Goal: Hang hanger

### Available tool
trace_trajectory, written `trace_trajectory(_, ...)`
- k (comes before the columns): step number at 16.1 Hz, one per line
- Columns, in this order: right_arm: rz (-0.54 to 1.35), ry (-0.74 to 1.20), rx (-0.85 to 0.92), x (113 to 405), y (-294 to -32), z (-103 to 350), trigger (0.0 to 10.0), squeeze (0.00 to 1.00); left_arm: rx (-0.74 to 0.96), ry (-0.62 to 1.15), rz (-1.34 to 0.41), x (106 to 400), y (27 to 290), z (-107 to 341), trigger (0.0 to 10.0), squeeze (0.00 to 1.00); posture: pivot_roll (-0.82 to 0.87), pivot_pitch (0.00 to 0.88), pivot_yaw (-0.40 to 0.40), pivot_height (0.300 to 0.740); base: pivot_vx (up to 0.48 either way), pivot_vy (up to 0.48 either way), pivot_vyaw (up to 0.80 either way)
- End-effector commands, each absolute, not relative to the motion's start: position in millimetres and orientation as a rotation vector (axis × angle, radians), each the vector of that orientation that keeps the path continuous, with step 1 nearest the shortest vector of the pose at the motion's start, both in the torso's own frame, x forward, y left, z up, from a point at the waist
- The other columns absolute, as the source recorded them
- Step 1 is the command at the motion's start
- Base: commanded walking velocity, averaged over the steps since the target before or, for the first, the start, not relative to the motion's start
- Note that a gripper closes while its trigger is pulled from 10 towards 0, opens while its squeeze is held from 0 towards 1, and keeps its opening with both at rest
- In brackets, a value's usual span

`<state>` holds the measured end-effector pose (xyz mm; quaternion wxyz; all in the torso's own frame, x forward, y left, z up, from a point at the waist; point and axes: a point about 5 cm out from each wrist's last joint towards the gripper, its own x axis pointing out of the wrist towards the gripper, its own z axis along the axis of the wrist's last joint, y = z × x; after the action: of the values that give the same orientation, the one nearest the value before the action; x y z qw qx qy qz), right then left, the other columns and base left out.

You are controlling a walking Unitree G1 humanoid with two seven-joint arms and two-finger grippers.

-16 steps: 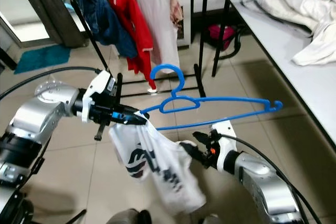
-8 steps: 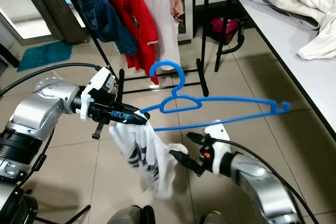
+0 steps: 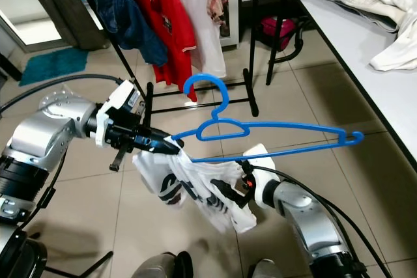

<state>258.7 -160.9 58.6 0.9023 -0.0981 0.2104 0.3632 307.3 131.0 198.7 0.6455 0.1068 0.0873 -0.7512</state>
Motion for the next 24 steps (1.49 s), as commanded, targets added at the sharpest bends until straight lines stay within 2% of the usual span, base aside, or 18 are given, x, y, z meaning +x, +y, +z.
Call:
trace_trajectory(1,0.762,0.431,-0.229,261,-156,55,10.0,0.00,0.260,0.179,-1.728,307,133,207,0.0,0.00,0.08,0.162,0.195,0.740,0.000,0.000,0.00)
trace_trajectory(7,0.798,0.427,-0.245,259,-162,50,10.0,0.00,0.273,0.183,-1.737,306,134,209,0.0,0.00,0.08,0.158,0.198,0.740,0.000,0.000,0.00)
trace_trajectory(8,0.822,0.441,-0.256,256,-163,48,8.1,0.00,0.275,0.182,-1.738,307,134,210,0.0,0.00,0.08,0.158,0.199,0.740,0.000,0.000,0.00)
trace_trajectory(9,0.839,0.459,-0.269,254,-164,43,3.6,0.00,0.277,0.177,-1.743,306,134,211,0.0,0.00,0.08,0.157,0.201,0.740,0.000,0.000,0.00)
trace_trajectory(10,0.836,0.464,-0.271,255,-165,41,3.1,0.00,0.278,0.174,-1.750,306,133,213,0.0,0.00,0.08,0.157,0.201,0.740,0.000,0.000,0.00)
trace_trajectory(12,0.825,0.467,-0.272,257,-166,39,3.3,0.00,0.280,0.168,-1.770,303,132,216,0.0,0.00,0.08,0.157,0.201,0.740,0.000,0.000,0.00)
trace_trajectory(13,0.823,0.468,-0.275,259,-166,37,4.2,0.00,0.281,0.167,-1.783,300,131,218,0.0,0.00,0.09,0.158,0.205,0.740,0.000,0.000,0.00)
trace_trajectory(14,0.816,0.465,-0.282,261,-165,35,9.8,0.00,0.284,0.166,-1.794,298,130,219,0.0,0.00,0.09,0.160,0.207,0.740,0.000,0.000,0.00)
trace_trajectory(17,0.783,0.444,-0.290,268,-164,35,10.0,0.00,0.287,0.173,-1.812,295,129,219,0.0,0.00,0.10,0.159,0.210,0.740,0.000,0.000,0.00)
trace_trajectory(18,0.778,0.438,-0.278,268,-163,35,9.5,0.00,0.287,0.175,-1.815,294,129,219,0.0,0.00,0.10,0.158,0.210,0.740,0.000,0.000,0.00)
trace_trajectory(19,0.780,0.437,-0.272,268,-163,35,3.0,0.00,0.286,0.175,-1.816,294,128,218,0.0,0.00,0.09,0.158,0.210,0.740,0.000,0.000,0.00)
trace_trajectory(20,0.791,0.437,-0.259,268,-163,35,0.0,0.00,0.284,0.174,-1.816,294,128,219,0.0,0.00,0.09,0.159,0.210,0.740,0.000,0.000,0.00)
trace_trajectory(24,0.796,0.420,-0.239,268,-163,34,0.0,0.00,0.283,0.174,-1.813,294,128,220,0.0,0.00,0.10,0.162,0.210,0.740,0.000,0.000,0.00)
